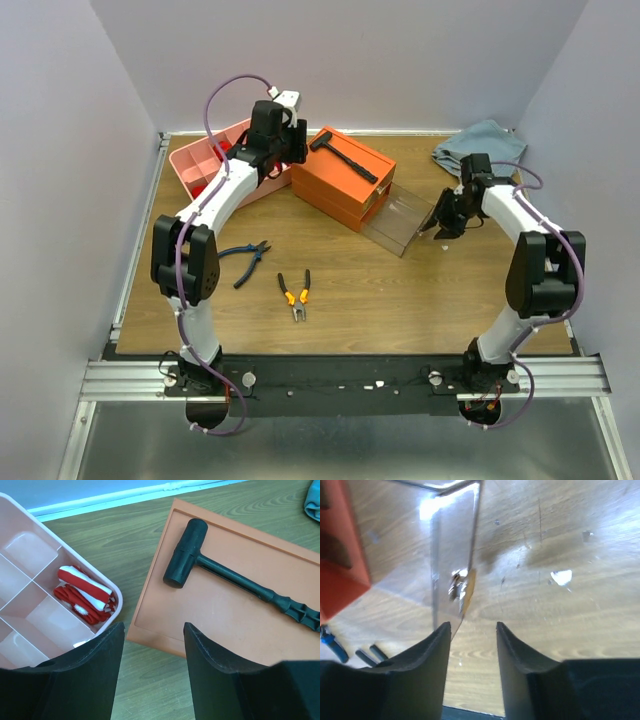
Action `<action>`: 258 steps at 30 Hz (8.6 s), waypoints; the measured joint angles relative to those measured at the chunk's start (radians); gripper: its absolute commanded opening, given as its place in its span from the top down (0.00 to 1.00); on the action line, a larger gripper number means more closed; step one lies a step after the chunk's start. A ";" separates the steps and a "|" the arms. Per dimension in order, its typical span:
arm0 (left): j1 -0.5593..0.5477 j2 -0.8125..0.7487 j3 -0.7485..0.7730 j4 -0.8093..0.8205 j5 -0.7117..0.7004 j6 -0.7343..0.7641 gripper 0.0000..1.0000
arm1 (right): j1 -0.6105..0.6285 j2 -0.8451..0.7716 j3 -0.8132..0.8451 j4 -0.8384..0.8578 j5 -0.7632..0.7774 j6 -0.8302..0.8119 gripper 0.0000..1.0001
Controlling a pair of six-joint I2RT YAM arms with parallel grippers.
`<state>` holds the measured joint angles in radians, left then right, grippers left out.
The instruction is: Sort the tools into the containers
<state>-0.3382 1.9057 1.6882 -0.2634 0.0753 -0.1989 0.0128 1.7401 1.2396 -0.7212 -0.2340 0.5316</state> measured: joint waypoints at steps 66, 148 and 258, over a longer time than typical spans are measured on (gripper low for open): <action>0.542 -1.008 -0.736 -0.207 0.171 0.048 0.36 | 0.893 0.475 0.536 -0.381 -0.267 -2.321 0.47; 0.532 -0.785 -0.653 -0.090 0.272 -0.004 0.37 | 0.267 0.121 0.369 -0.254 0.053 -0.824 0.99; -0.499 0.125 0.209 -0.177 0.520 0.155 1.00 | -0.074 -0.474 -0.091 -0.006 0.010 -0.688 0.52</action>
<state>-0.8368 2.0304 1.8977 -0.4400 0.5953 -0.0437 -0.0616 1.2659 1.1488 -0.7277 -0.2245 -0.1566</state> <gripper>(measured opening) 0.044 0.480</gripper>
